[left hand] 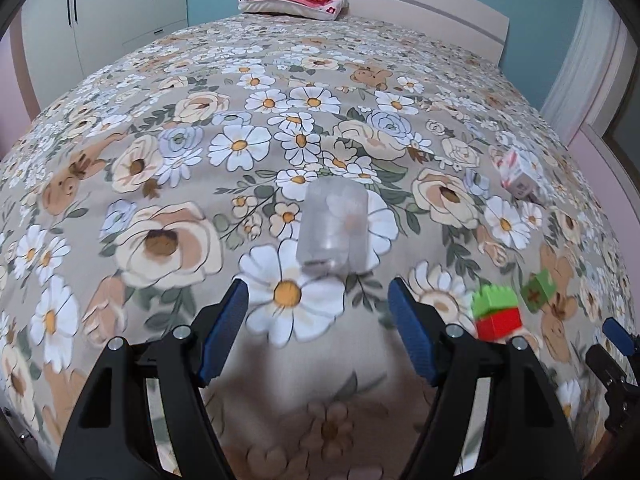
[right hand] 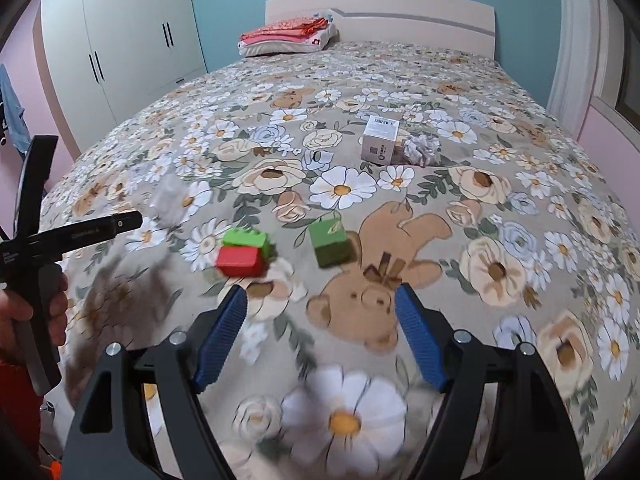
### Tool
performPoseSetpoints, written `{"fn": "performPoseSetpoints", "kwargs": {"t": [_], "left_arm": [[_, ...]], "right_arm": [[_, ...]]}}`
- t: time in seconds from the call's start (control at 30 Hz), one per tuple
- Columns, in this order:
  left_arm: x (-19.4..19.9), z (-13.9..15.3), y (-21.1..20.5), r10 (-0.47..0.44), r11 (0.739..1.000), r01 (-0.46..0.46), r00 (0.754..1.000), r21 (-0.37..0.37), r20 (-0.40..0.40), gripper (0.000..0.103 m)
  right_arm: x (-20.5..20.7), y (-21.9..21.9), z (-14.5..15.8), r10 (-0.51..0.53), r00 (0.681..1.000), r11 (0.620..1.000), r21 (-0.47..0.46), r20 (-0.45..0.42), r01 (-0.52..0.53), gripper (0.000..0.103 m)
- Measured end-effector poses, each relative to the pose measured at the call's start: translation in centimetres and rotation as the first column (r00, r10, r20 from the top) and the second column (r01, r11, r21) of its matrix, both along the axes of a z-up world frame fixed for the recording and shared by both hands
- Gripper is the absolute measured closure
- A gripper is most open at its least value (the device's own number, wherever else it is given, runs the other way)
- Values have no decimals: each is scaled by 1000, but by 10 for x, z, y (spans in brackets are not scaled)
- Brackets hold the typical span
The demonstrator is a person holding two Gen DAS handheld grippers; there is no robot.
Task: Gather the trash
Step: 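Move both open tools back over the bed toward the blocks and clear cup, then grasp clear plastic cup with left tool while right tool grasps green block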
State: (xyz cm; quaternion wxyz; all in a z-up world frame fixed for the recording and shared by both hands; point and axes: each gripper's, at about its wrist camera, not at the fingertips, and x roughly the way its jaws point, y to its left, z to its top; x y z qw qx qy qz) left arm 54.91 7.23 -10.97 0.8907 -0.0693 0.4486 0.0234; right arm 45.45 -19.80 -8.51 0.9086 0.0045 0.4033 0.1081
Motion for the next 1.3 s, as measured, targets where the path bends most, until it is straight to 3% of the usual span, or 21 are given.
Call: {"fn": "performPoseSetpoints", "kwargs": {"t": [0.23, 0.7, 0.77, 0.87, 0.9, 0.97, 1.3], "left_arm": [[32, -21, 2, 10, 1000, -10, 1000, 1, -23, 31], [69, -41, -2, 26, 999, -25, 999, 46, -24, 31], [70, -42, -2, 31, 999, -30, 999, 46, -24, 32], [70, -42, -2, 33, 998, -31, 999, 53, -20, 47], [70, -42, -3, 35, 998, -34, 999, 58, -21, 55], [70, -43, -4, 32, 997, -30, 999, 66, -23, 56], [52, -22, 1, 33, 998, -32, 999, 48, -21, 56]], "right_arm": [[46, 4, -26, 4, 999, 1000, -10, -51, -5, 25], [92, 11, -54, 13, 995, 1000, 1, -94, -13, 26], [95, 11, -55, 12, 995, 1000, -9, -98, -12, 33], [96, 12, -58, 18, 994, 1000, -15, -107, -20, 48], [96, 12, -58, 23, 994, 1000, -12, -109, -24, 56], [95, 13, -58, 31, 993, 999, -13, -115, -32, 71], [74, 14, -37, 39, 994, 999, 12, -102, -38, 71]]}}
